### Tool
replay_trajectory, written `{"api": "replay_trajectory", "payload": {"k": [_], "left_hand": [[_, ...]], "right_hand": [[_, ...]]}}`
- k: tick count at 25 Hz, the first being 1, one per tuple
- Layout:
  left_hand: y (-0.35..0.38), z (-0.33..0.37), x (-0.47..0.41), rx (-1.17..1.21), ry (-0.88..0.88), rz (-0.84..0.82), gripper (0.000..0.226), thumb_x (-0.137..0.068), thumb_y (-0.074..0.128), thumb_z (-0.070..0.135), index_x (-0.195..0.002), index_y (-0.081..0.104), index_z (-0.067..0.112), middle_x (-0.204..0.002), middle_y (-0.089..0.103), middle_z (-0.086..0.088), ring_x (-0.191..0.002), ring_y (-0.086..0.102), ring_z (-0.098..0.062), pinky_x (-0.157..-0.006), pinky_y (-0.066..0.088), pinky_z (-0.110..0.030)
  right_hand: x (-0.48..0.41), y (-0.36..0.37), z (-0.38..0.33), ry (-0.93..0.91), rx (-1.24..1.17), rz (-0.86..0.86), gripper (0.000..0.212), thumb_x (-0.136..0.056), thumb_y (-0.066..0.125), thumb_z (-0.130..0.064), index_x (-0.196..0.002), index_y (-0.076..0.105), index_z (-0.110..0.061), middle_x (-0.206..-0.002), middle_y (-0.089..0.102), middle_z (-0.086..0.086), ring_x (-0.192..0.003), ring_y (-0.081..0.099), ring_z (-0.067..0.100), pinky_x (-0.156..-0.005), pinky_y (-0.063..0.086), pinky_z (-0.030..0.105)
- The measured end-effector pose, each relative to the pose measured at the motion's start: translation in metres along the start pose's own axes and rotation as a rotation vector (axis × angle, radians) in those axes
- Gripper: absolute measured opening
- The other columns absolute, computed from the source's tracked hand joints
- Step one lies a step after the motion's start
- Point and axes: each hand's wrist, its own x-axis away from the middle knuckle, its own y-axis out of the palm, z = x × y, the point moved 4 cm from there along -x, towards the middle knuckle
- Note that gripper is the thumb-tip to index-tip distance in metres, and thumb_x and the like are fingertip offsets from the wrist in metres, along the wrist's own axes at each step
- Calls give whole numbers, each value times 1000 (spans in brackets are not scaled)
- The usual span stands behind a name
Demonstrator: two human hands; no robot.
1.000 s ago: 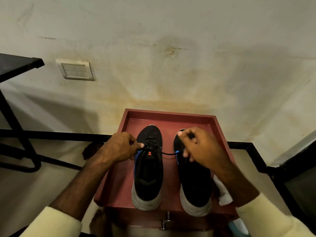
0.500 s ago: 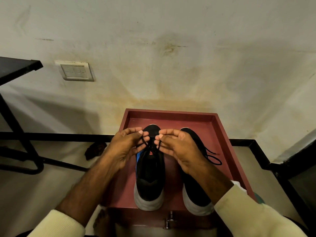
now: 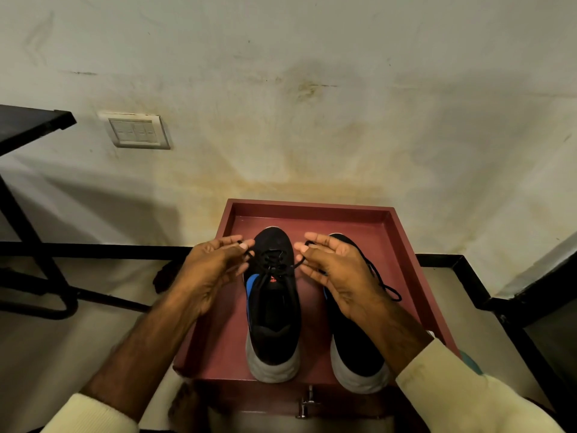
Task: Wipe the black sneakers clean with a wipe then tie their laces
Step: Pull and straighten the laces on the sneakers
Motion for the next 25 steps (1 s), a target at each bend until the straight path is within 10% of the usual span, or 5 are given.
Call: {"api": "replay_trajectory", "payload": {"k": [9,16,25], "left_hand": [[11,30,16,-605,374,-98,13,-87,76,35,-99,81,39,-107,77,16,-107,70,-3,-96,54,-30],[25,24,21,-446,271,-292,20,-96,67,9,-114,74,12,-101,79,-8,-100,76,-19,-93,60,-30],[8,24,13,-745,206,-211,26,-81,81,43,-102,75,28,-95,78,-1,-92,76,-14,-86,61,-31]], "right_hand": [[5,10,-6,-412,446,-22,15,-91,79,-26,-106,83,-29,-106,78,-14,-106,72,5,-97,56,25],[3,16,0,-327,354,-111,26,-92,79,-18,-117,73,-15,-92,81,9,-92,79,21,-94,62,39],[2,10,-4,-366,503,-33,10,-93,76,-22,-103,76,-22,-94,80,-4,-89,76,7,-84,60,24]]}}
